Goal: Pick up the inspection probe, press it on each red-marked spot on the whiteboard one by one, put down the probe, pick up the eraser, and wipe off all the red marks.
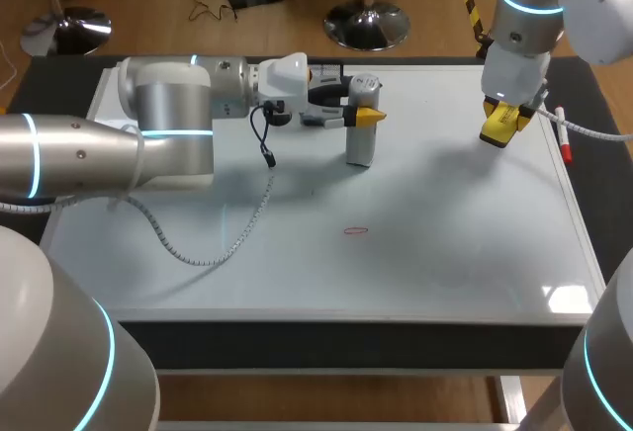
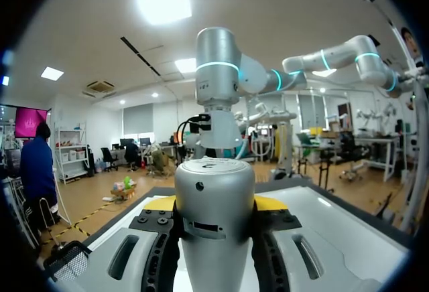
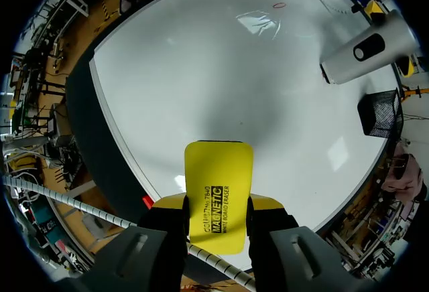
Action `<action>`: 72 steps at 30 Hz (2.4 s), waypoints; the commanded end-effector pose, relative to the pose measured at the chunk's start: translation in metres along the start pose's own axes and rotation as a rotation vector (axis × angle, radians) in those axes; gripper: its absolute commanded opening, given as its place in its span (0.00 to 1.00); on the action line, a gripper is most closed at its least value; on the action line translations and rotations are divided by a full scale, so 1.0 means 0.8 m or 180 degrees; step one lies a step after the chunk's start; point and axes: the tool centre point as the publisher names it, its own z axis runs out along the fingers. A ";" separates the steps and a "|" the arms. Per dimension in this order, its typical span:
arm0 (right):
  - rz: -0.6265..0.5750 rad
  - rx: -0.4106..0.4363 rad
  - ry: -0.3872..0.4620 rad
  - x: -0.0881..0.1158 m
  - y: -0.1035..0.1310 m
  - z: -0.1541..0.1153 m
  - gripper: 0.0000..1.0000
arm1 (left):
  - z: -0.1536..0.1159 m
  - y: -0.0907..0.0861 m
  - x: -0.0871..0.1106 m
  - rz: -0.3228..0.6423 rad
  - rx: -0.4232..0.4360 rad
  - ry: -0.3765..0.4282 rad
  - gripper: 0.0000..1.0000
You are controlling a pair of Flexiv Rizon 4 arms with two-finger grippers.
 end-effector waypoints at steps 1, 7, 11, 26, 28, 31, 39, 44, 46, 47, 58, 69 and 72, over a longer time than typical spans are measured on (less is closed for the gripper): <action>-0.0006 0.0002 0.0008 0.000 -0.001 0.000 0.00 | 0.001 -0.004 -0.003 -0.0004 -0.0003 0.0020 0.00; -0.0006 0.0002 0.0008 0.000 -0.001 0.000 0.00 | 0.003 -0.017 -0.009 -0.0024 -0.0073 0.0039 0.00; -0.0006 0.0002 0.0008 0.000 -0.001 0.000 0.00 | 0.005 -0.033 -0.017 -0.0033 -0.0082 0.0061 0.00; -0.0006 0.0002 0.0008 0.000 -0.001 0.000 0.00 | 0.024 -0.110 -0.073 -0.0028 -0.0076 0.0170 0.00; -0.0006 0.0002 0.0008 0.000 -0.001 0.000 0.00 | 0.026 -0.119 -0.082 0.0002 -0.0063 0.0172 0.00; -0.0006 0.0002 0.0008 0.000 -0.001 0.000 0.00 | 0.031 -0.133 -0.096 0.0045 -0.0078 0.0201 0.00; -0.0006 0.0002 0.0008 0.000 -0.001 0.000 0.00 | 0.040 -0.159 -0.140 0.0053 -0.0021 0.0234 0.00; -0.0006 0.0002 0.0008 0.000 -0.001 0.000 0.00 | 0.044 -0.160 -0.162 0.0038 -0.0026 0.0253 0.00; -0.0006 0.0002 0.0008 0.000 -0.001 0.000 0.00 | 0.045 -0.158 -0.170 -0.0004 0.0003 0.0257 0.00; -0.0006 0.0002 0.0008 0.000 -0.001 0.000 0.00 | 0.045 -0.157 -0.173 -0.0004 -0.0002 0.0256 0.00; -0.0006 0.0002 0.0008 0.000 -0.001 0.000 0.00 | 0.047 -0.147 -0.193 -0.0079 0.0021 0.0237 0.00; -0.0006 0.0002 0.0008 0.000 -0.001 0.000 0.00 | 0.047 -0.147 -0.193 -0.0077 0.0024 0.0242 0.00; -0.0006 0.0002 0.0008 0.000 -0.001 0.000 0.00 | 0.047 -0.147 -0.193 -0.0077 0.0024 0.0242 0.00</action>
